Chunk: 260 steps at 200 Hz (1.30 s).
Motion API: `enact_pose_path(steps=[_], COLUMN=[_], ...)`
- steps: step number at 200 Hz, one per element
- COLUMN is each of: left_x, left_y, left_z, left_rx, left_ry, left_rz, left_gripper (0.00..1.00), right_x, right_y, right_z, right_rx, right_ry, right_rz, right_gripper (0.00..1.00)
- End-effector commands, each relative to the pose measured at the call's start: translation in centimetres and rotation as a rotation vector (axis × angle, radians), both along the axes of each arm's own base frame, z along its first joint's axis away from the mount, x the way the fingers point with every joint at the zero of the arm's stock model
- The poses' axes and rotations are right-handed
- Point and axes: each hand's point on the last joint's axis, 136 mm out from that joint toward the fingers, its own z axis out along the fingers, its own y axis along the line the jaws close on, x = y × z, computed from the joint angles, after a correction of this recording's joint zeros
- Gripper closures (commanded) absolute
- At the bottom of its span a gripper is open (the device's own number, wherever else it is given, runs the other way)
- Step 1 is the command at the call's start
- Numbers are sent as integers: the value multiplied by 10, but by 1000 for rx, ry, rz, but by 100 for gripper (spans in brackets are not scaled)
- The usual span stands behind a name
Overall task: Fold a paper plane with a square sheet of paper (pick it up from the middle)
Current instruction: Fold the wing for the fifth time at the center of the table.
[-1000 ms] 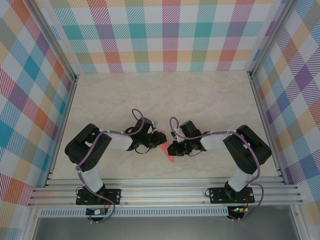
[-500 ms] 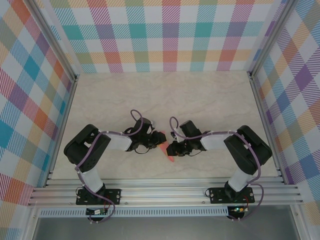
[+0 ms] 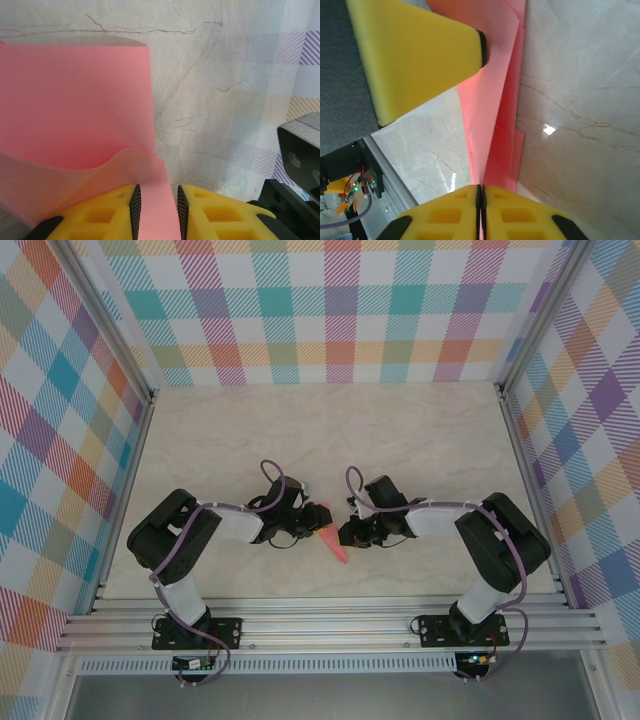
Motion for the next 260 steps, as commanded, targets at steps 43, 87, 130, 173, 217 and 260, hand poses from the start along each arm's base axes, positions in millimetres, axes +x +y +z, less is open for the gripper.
enact_pose_path(steps=[43,87,130,173,217,260], left_x=[1,1,2,4,8,10], left_y=[7,10,10,11,10,13], left_z=[-1,-2,2,11,21,24], left_rx=[10,15,6,-13,-43,-41], left_ry=[10,21,18,11,-1,2], left_rz=[32,43,43,69,100,125], left_gripper=[72,72,72,72,71,68], right_x=[-28,-33,-27,-17,-18,-15], right_y=[8,3,7,10,18,19], right_z=[-11,-26,-8,6,7,1], right_rx=[86,46,68,48,40,-69], right_ry=[107,139,108,51,40,-49], right_rz=[113,108,98,83,93,97], right_gripper=[93,92,82,79,74,83])
